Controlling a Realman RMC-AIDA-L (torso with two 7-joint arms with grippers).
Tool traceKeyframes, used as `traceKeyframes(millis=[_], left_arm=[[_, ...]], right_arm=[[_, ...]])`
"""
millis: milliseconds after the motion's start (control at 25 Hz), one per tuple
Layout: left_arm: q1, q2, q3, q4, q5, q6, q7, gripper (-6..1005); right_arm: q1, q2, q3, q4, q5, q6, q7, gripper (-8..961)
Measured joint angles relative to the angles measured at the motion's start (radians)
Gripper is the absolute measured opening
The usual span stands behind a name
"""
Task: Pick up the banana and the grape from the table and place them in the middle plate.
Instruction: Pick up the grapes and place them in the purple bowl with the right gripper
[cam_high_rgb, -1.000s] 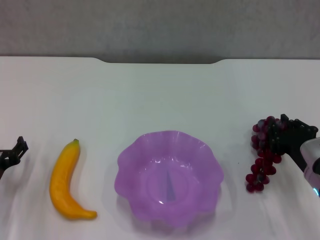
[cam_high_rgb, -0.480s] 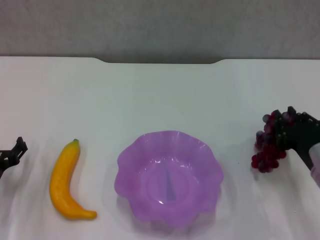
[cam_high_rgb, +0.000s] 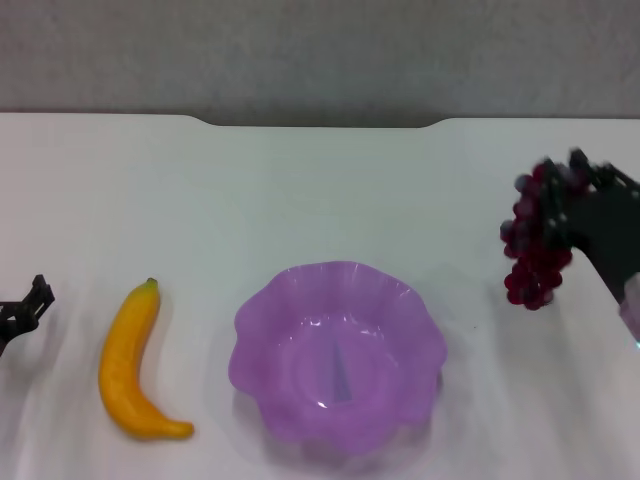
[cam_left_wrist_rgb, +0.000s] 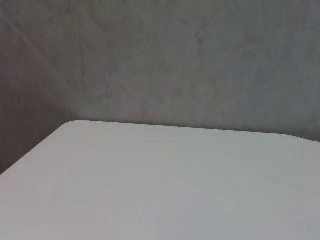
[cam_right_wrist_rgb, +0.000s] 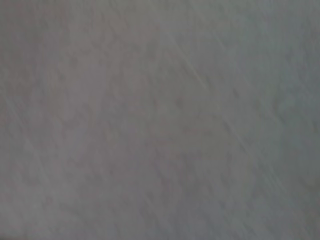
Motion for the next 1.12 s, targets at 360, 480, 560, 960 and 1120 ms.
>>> traceKeyframes(millis=[360,480,560,960,1120], left_arm=[[-0.008,0.0,0.005,-0.001,0.0,0.0,0.0,894],[-0.009,0.0,0.006,-0.005,0.0,0.0,0.0,894],[-0.009,0.0,0.006,-0.006,0.0,0.0,0.0,894],[-0.01,0.0,0.005,-0.008,0.0,0.0,0.0,893],[-0.01,0.0,0.003,-0.006,0.0,0.0,0.0,893]], right_arm=[[0.039,0.002,-0.042,0.187,-0.106,0.235,0.003,265],[0.079,0.004,-0.095,0.177,-0.109,0.243,0.004,266],[0.104,0.006,-0.128,0.159,-0.106,0.248,0.005,264],[0.174,0.01,-0.245,0.042,-0.103,0.242,0.034,260],[0.178,0.011,-0.262,-0.011,-0.103,0.213,0.09,259]])
